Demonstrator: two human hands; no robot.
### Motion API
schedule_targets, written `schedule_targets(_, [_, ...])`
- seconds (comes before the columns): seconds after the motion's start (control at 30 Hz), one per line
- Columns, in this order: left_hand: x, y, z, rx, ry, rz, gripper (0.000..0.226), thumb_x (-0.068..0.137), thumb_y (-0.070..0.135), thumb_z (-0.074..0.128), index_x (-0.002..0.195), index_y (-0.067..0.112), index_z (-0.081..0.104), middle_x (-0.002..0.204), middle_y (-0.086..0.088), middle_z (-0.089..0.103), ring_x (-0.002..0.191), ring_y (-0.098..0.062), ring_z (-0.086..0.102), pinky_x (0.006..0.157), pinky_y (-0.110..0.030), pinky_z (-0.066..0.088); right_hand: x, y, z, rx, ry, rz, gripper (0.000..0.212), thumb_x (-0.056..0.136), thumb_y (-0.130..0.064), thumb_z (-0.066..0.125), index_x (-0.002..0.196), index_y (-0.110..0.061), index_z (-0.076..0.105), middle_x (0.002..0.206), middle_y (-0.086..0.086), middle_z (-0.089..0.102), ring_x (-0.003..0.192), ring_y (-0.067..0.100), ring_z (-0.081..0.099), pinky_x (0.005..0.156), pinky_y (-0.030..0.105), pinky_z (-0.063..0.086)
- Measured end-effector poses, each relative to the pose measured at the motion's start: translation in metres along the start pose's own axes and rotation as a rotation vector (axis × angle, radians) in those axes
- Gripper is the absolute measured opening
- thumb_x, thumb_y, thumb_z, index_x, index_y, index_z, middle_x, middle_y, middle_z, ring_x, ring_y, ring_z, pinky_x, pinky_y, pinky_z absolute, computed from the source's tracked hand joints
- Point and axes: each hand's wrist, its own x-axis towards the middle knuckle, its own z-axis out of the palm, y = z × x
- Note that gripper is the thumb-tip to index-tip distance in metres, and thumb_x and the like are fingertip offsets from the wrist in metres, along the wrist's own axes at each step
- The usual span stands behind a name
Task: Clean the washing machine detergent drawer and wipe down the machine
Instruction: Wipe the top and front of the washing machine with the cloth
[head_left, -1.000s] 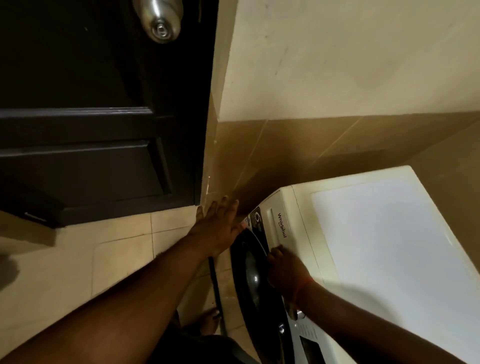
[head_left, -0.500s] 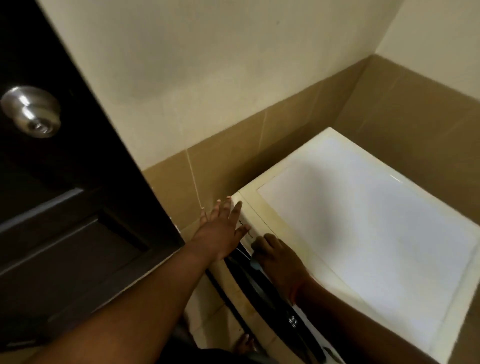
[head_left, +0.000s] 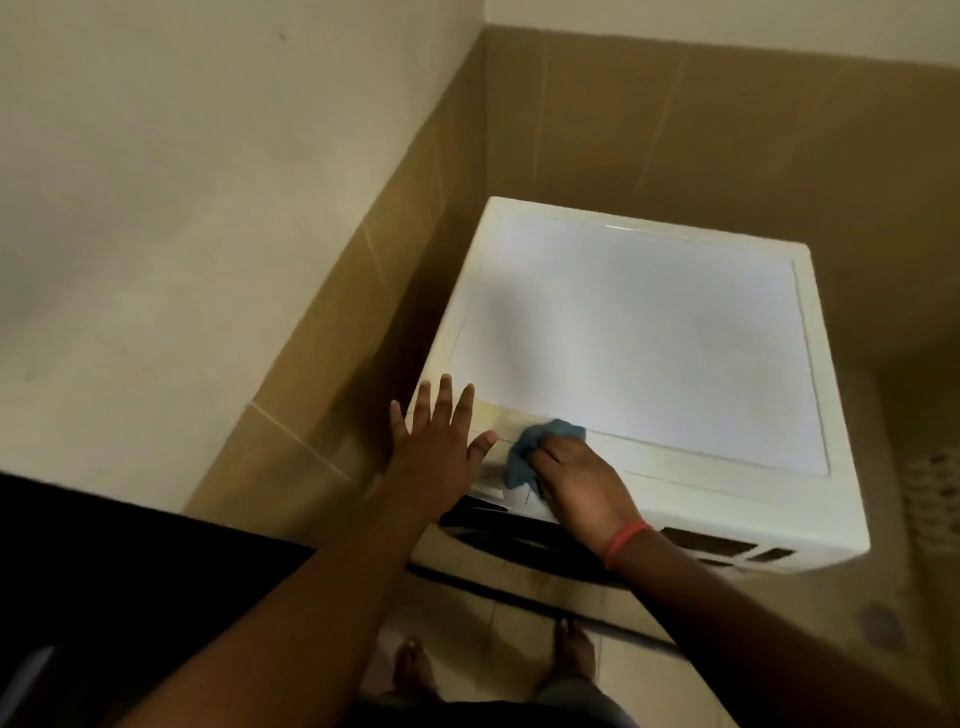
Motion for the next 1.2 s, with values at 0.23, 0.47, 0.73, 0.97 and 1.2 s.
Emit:
schedule_targets(0.23, [0.024, -0.016, -0.004, 0.132, -0.017, 0.253, 0.08, 0.084, 0.066, -0.006, 0.155, 0.028, -0.011, 0.164, -0.005, -0.015, 0.15, -0.029, -0.016, 0.117, -0.063, -0.001, -0.013, -0.054, 0.039, -0.123, 0.248, 0.361, 0.045, 0.069, -0.002, 0.072, 0.111, -0.013, 0.063, 0.103, 0.008, 0.06, 0.093, 0.026, 0.051, 0.074, 0.037, 0.05])
schedule_targets(0.47, [0.028, -0.013, 0.007, 0.204, -0.008, 0.44, 0.08, 0.086, 0.067, -0.005, 0.155, 0.027, -0.009, 0.163, -0.004, -0.016, 0.15, -0.029, -0.017, 0.118, -0.061, -0.001, -0.027, -0.084, 0.098, 0.022, 0.399, 0.787, 0.045, 0.071, 0.003, 0.071, 0.113, -0.009, 0.061, 0.109, 0.012, 0.06, 0.101, 0.03, 0.054, 0.09, 0.042, 0.053])
schedule_targets(0.73, [0.036, -0.01, 0.0, 0.242, 0.047, 0.535, 0.082, 0.085, 0.068, -0.007, 0.156, 0.027, -0.007, 0.163, -0.004, -0.016, 0.15, -0.028, -0.016, 0.118, -0.061, 0.0, 0.001, -0.102, 0.12, 0.745, 0.828, 1.353, 0.022, 0.089, 0.004, 0.054, 0.096, -0.015, 0.048, 0.112, 0.003, 0.049, 0.105, 0.02, 0.053, 0.095, 0.031, 0.047])
schedule_targets(0.97, [0.04, -0.013, 0.006, 0.237, 0.05, 0.558, 0.085, 0.086, 0.071, -0.01, 0.156, 0.026, -0.002, 0.164, -0.005, -0.011, 0.15, -0.029, -0.013, 0.118, -0.061, 0.001, -0.006, -0.097, 0.117, 0.756, 0.892, 1.346, 0.019, 0.091, 0.002, 0.055, 0.09, -0.015, 0.047, 0.106, 0.002, 0.05, 0.091, 0.012, 0.054, 0.079, 0.018, 0.048])
schedule_targets(1.2, [0.037, -0.007, 0.009, 0.255, 0.043, 0.561, 0.083, 0.085, 0.068, -0.006, 0.156, 0.027, -0.004, 0.164, -0.005, -0.013, 0.15, -0.029, -0.013, 0.118, -0.06, 0.0, 0.0, -0.09, 0.126, 1.305, 0.951, 1.666, 0.017, 0.097, -0.011, 0.05, 0.094, -0.028, 0.049, 0.107, 0.006, 0.06, 0.105, 0.026, 0.058, 0.097, 0.041, 0.048])
